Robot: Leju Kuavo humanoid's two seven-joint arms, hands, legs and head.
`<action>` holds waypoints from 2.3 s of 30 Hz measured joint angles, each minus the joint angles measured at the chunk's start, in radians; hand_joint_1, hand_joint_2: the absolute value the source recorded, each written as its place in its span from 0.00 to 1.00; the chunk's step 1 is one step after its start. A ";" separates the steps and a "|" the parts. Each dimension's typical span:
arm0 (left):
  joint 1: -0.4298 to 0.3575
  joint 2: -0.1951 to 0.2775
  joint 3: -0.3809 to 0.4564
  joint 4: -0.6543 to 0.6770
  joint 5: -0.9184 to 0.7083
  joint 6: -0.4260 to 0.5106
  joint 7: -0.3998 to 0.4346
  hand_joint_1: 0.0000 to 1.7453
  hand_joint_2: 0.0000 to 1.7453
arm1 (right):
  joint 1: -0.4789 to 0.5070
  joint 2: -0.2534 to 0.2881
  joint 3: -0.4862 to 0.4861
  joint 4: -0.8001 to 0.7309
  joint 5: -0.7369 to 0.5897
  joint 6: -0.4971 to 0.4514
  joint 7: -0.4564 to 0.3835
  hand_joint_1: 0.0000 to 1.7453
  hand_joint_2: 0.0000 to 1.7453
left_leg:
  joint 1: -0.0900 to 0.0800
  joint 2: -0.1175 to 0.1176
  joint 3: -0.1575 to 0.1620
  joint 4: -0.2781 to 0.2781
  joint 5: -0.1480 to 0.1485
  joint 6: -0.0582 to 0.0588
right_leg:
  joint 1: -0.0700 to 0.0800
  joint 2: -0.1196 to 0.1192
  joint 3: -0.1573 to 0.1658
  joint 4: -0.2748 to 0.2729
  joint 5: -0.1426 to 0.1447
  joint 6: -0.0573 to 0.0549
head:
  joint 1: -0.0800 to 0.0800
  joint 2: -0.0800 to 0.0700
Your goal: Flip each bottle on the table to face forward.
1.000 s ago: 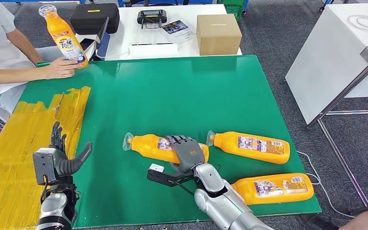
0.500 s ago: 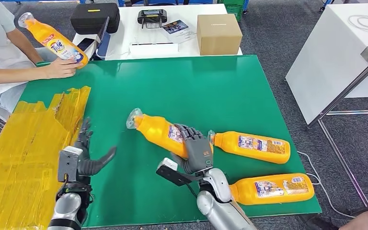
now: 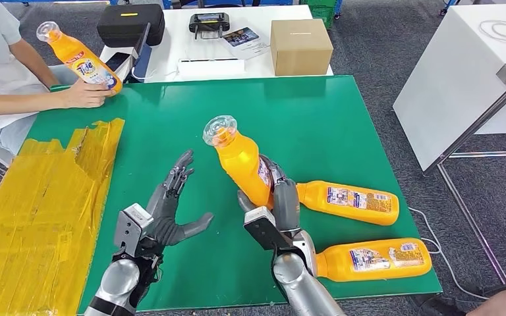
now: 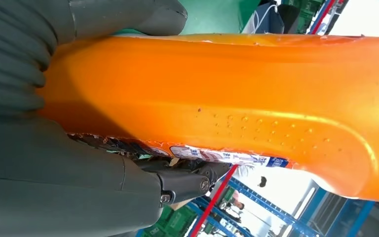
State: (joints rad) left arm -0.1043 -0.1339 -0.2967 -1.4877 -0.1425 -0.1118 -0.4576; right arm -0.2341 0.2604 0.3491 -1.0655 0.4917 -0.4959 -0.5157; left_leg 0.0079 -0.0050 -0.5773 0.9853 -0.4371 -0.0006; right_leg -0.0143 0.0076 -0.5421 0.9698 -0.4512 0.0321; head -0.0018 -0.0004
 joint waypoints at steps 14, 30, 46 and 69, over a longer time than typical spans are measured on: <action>-0.075 0.020 -0.063 0.014 0.081 -0.067 -0.004 0.00 1.00 | -0.029 0.047 0.046 0.073 -0.038 0.160 -0.060 1.00 1.00 | 0.000 0.000 -0.001 0.000 0.000 0.000 | 0.000 0.000 0.000 0.000 0.000 0.000 | 0.000 0.000; -0.112 0.024 -0.048 0.085 0.046 0.035 0.007 0.09 1.00 | -0.050 0.068 0.215 0.175 0.123 0.022 -0.039 1.00 1.00 | 0.000 0.000 -0.002 0.000 0.000 0.000 | 0.000 -0.001 -0.001 0.000 0.000 0.000 | 0.000 0.000; -0.092 0.022 -0.029 0.102 0.090 0.079 0.002 1.00 1.00 | -0.075 0.068 0.278 0.235 0.079 -0.010 -0.020 1.00 1.00 | 0.000 0.000 -0.002 0.000 0.000 0.000 | 0.000 -0.001 -0.001 0.000 0.000 0.000 | 0.000 0.000; -0.080 0.009 -0.014 0.101 0.124 0.106 -0.006 1.00 1.00 | -0.080 0.068 0.291 0.244 0.040 -0.011 -0.027 0.30 1.00 | 0.000 0.000 -0.002 0.000 0.000 0.000 | 0.000 -0.001 -0.001 0.000 0.000 0.000 | 0.000 0.000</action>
State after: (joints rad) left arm -0.1844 -0.1246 -0.3112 -1.3867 -0.0181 -0.0058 -0.4636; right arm -0.3145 0.3280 0.6397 -0.8217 0.5322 -0.5070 -0.5430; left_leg 0.0080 -0.0052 -0.5790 0.9853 -0.4370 -0.0007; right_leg -0.0142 0.0071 -0.5432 0.9700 -0.4513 0.0321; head -0.0015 -0.0004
